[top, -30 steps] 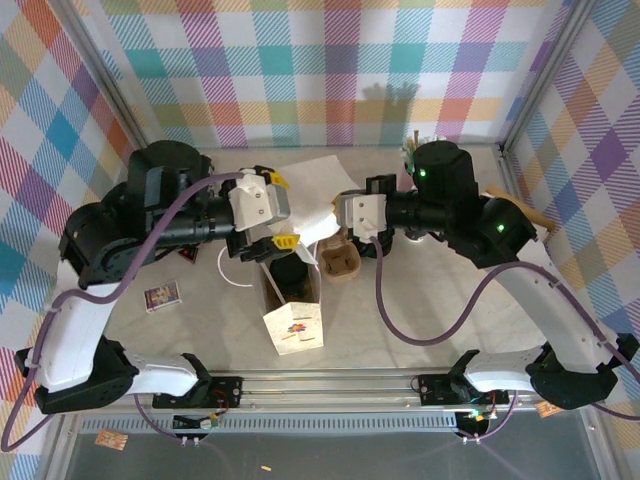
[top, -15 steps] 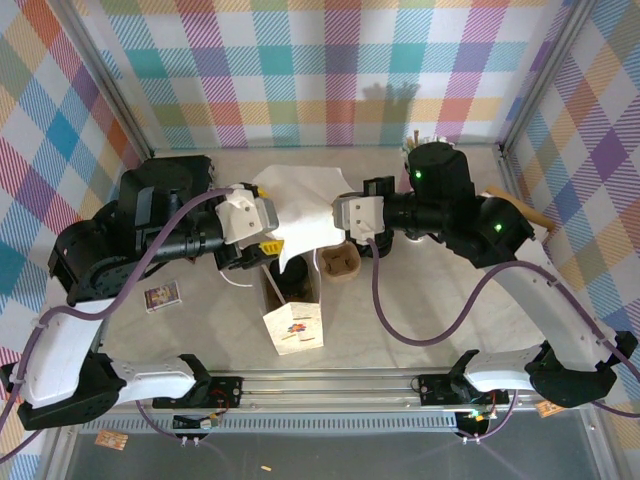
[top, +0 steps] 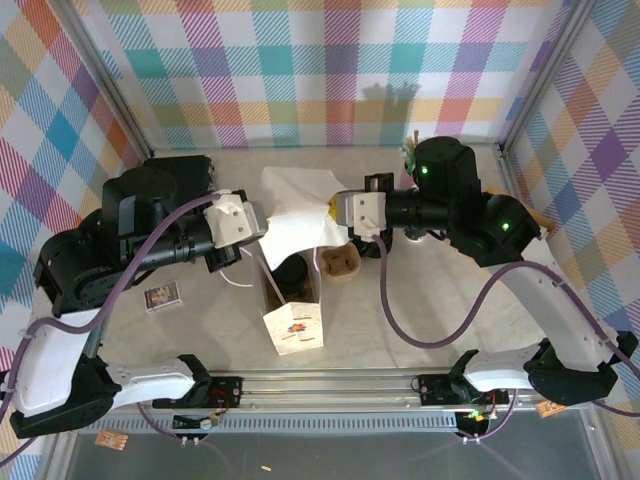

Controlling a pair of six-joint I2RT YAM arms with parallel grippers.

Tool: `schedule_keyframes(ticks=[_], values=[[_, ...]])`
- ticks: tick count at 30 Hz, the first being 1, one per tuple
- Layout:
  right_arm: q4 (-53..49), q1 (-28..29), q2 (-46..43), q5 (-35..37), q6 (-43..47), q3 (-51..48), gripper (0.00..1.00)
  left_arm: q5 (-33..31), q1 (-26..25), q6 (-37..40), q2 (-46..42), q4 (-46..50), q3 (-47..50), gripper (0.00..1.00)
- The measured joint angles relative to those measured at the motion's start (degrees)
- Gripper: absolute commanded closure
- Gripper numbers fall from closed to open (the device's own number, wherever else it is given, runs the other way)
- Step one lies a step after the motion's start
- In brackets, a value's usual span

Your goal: Pack the takeout coffee

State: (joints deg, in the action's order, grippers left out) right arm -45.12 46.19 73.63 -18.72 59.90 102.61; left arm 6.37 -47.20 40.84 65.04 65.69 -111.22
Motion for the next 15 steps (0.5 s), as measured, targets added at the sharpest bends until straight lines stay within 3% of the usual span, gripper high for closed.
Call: schedule_keyframes(ticks=[4, 7, 8, 9, 13, 15], values=[[-0.5, 0.3, 1.5, -2.6, -3.2, 2.4, 1.00, -1.7, 0.0, 1.0, -0.3, 0.3, -1.2, 1.00], [0.2, 0.4, 2.6, -5.8, -7.2, 3.3, 0.83, -2.6, 0.0, 2.1, -0.5, 0.9, -3.1, 1.00], [0.2, 0.6, 2.9, -6.7, -8.3, 3.3, 0.63, -2.9, 0.0, 2.6, -0.5, 1.5, -4.2, 1.00], [0.2, 0.8, 3.3, -7.2, -9.5, 3.1, 0.52, -3.5, 0.0, 3.3, -0.4, 2.6, -5.5, 1.00], [-0.2, 2.8, 4.2, -6.1, -9.6, 1.7, 0.34, -5.7, 0.0, 6.3, 1.5, 8.6, -12.7, 1.00], [-0.2, 3.7, 4.7, -5.0, -9.6, 1.5, 0.32, -7.0, 0.0, 7.9, 2.3, 11.7, -15.6, 1.00]])
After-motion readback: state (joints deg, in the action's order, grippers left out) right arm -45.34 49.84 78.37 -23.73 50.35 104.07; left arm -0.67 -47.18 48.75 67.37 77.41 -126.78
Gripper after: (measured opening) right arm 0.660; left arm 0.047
